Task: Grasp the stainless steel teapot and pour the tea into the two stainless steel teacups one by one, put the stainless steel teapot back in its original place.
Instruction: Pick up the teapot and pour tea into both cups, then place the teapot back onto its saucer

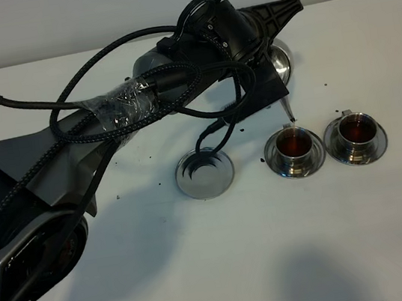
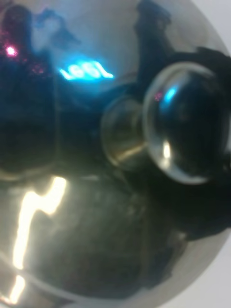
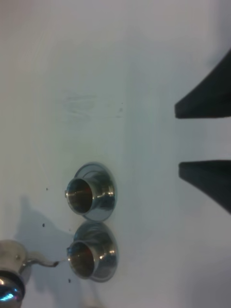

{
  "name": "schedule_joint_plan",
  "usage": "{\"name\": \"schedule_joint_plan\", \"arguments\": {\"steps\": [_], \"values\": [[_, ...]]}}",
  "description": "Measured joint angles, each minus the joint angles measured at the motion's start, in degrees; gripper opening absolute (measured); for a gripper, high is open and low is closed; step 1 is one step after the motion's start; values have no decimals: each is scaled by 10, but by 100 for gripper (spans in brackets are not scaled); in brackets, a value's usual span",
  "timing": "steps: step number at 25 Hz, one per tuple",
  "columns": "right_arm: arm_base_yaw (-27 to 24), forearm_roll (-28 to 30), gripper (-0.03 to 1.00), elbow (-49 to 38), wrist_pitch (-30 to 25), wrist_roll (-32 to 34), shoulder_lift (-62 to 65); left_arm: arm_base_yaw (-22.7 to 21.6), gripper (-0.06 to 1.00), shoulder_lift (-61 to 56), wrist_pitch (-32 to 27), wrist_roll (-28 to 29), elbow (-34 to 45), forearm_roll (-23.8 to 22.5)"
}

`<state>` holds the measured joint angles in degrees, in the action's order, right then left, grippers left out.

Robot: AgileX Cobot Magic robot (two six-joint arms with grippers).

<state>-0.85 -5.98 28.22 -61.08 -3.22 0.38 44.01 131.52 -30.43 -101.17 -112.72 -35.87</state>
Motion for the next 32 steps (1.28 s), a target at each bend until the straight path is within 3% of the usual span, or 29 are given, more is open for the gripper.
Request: {"name": "schedule_joint_plan", "arguments": {"steps": [9, 14, 20, 32], "values": [[0, 0, 21, 0, 0, 0, 0, 0, 22, 0, -74, 26, 0, 27], [0, 0, 21, 0, 0, 0, 0, 0, 22, 0, -102, 123, 0, 28], [0, 0, 21, 0, 0, 0, 0, 0, 22, -1, -181, 218, 0, 46], [0, 0, 21, 0, 0, 0, 0, -9, 22, -34, -335, 393, 0, 162]]}}
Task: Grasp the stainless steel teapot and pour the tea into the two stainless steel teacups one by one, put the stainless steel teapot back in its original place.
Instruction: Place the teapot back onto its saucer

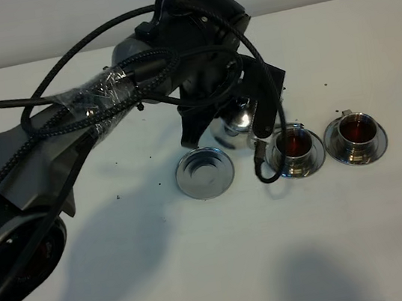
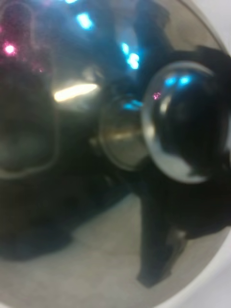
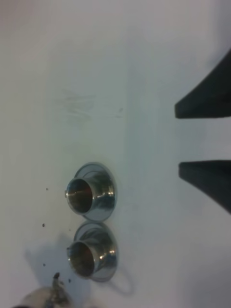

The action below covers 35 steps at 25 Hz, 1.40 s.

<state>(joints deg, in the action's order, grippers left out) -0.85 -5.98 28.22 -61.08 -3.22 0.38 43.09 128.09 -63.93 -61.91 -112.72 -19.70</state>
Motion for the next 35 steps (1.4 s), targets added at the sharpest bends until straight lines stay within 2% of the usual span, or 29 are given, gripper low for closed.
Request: {"name": "schedule_joint_plan", "arguments": {"steps": [5, 12, 17, 21, 30, 35], "values": [[0, 0, 21, 0, 0, -1, 0, -15, 22, 1, -38, 75, 0, 66], [0, 0, 21, 0, 0, -1, 0, -29, 22, 0, -40, 141, 0, 156], [0, 0, 21, 0, 0, 0, 0, -33, 22, 7, -41, 172, 0, 177], [0, 0, 21, 0, 0, 0, 0, -34, 22, 13, -41, 221, 0, 197], [0, 0, 21, 0, 0, 0, 0, -34, 22, 5, -41, 302, 0, 206], [0, 0, 21, 0, 0, 0, 0, -46, 22, -32, -41, 401, 0, 209]]}}
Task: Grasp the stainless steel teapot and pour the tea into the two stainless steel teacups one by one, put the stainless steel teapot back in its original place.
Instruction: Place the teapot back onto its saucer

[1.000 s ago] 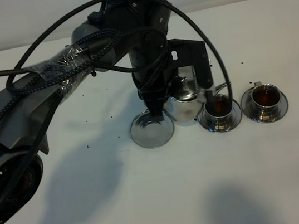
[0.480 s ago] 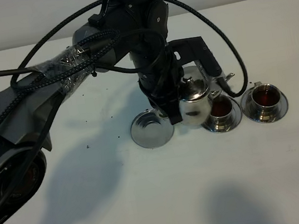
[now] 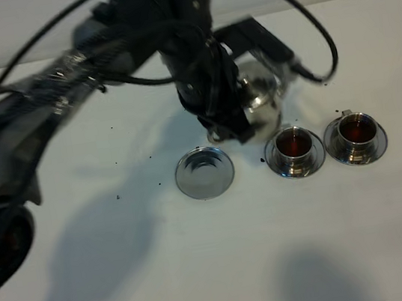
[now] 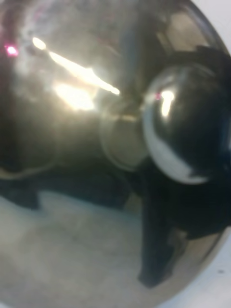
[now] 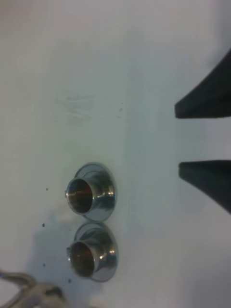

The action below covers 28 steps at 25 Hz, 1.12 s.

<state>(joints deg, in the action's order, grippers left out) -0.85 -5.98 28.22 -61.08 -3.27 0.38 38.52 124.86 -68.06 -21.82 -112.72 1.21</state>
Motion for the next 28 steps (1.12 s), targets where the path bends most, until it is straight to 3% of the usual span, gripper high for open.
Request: {"name": "schedule_joint_plan", "arguments": {"steps": [6, 10, 15, 22, 28], "values": [[0, 0, 21, 0, 0, 0, 0, -23, 22, -4, 0, 106, 2, -5], [0, 0, 21, 0, 0, 0, 0, -37, 22, -6, 0, 137, 32, -5], [0, 0, 21, 0, 0, 0, 0, -41, 22, -38, 7, 157, 130, -5], [0, 0, 21, 0, 0, 0, 0, -40, 22, -105, 141, 191, 278, -12], [0, 0, 21, 0, 0, 0, 0, -40, 22, -110, 223, 198, 332, -12]]}}
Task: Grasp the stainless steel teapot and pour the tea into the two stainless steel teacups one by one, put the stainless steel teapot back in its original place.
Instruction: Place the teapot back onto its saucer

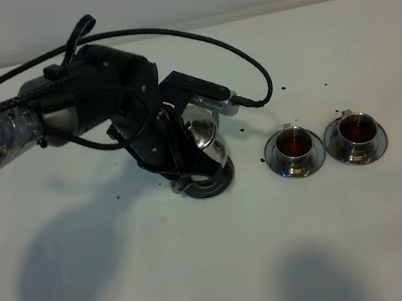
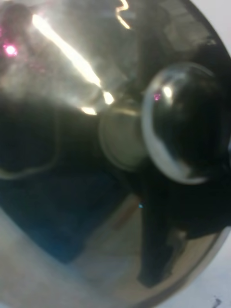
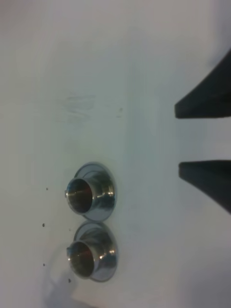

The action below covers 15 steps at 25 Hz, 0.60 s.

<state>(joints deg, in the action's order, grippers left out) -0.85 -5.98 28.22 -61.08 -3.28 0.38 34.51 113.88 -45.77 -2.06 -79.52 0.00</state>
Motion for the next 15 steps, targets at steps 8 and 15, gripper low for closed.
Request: {"name": "schedule_joint_plan", "arguments": {"steps": [8, 15], "values": [[0, 0, 21, 0, 0, 1, 0, 0, 22, 0, 28, 2, 25, 0], [0, 0, 21, 0, 0, 1, 0, 0, 22, 0, 24, 3, 27, 0]]}}
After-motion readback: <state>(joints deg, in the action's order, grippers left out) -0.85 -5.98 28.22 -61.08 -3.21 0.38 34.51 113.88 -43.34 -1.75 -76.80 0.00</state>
